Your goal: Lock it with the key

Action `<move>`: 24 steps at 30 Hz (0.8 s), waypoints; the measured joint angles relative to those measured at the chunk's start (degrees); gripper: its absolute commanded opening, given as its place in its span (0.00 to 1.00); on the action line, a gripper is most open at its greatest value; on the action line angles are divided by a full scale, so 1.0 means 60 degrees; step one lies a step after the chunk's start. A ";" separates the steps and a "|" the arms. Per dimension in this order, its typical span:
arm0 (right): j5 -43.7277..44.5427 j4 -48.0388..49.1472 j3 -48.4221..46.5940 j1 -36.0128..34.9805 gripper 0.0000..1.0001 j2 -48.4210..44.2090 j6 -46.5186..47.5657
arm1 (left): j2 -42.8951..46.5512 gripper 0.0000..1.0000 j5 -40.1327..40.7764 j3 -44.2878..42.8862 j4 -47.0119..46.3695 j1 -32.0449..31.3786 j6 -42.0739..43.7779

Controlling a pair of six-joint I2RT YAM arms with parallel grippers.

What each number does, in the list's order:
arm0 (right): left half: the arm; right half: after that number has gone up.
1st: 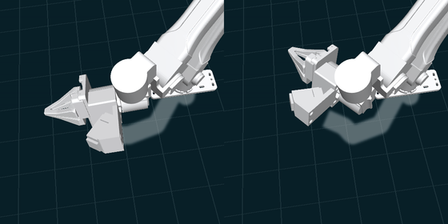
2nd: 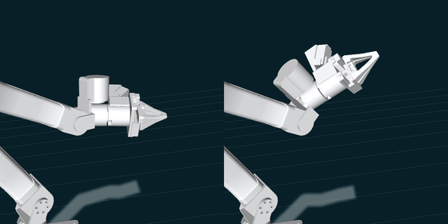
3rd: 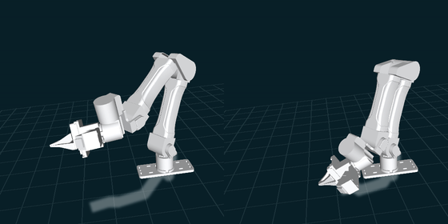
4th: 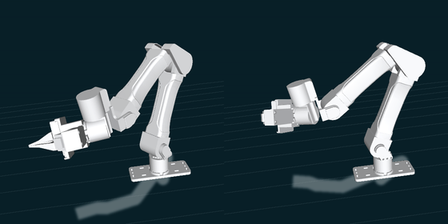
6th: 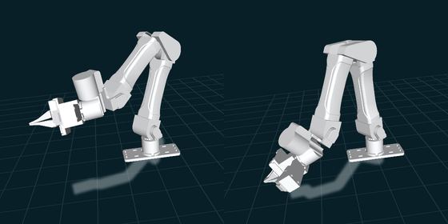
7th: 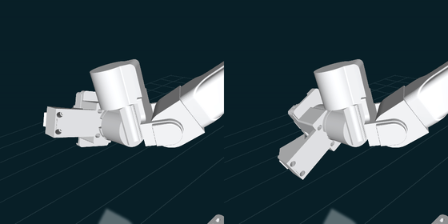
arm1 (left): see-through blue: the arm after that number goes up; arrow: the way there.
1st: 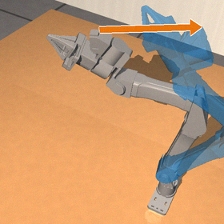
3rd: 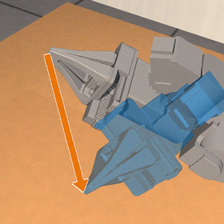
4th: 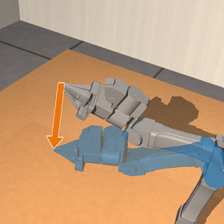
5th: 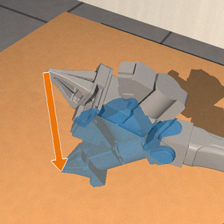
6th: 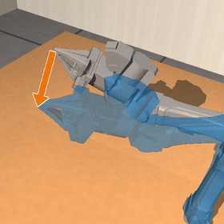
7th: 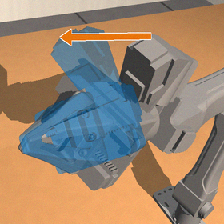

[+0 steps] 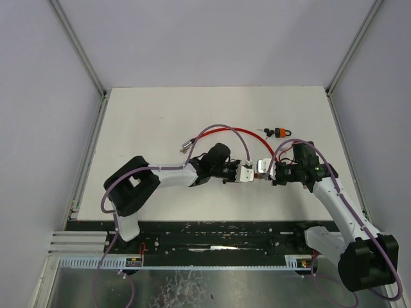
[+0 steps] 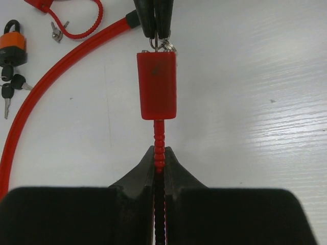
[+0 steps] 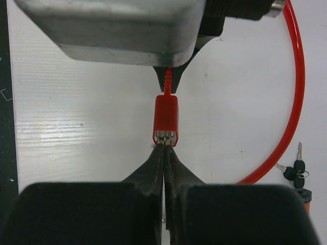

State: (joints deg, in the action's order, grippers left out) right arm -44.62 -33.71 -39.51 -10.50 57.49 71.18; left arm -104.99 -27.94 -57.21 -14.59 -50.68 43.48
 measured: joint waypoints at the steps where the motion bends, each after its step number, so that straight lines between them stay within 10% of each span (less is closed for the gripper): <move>1: 0.0000 0.0044 0.0000 0.0000 0.00 0.0000 -0.0044 | 0.0000 0.00 -0.0022 -0.0011 -0.0011 0.0025 -0.0007; 8: -0.0178 0.0226 -0.0131 0.0000 0.00 0.0062 -0.0539 | -0.0328 0.00 -0.1796 -0.1038 0.1450 0.0656 -0.0004; 16: 0.0073 0.0277 -0.0157 0.0098 0.00 0.0397 -0.0809 | -0.0248 0.00 0.0681 -0.0583 0.0459 0.0000 -0.0266; 24: -0.0463 0.0586 -0.0193 0.0208 0.00 0.0331 -0.1388 | 0.0091 0.00 -0.0291 -0.0076 -0.0080 0.0423 -0.0412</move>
State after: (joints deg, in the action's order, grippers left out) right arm -47.40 -30.20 -40.66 -9.26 59.48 62.85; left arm -104.44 -29.69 -57.67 -15.07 -48.14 41.01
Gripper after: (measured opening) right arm 0.009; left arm 0.022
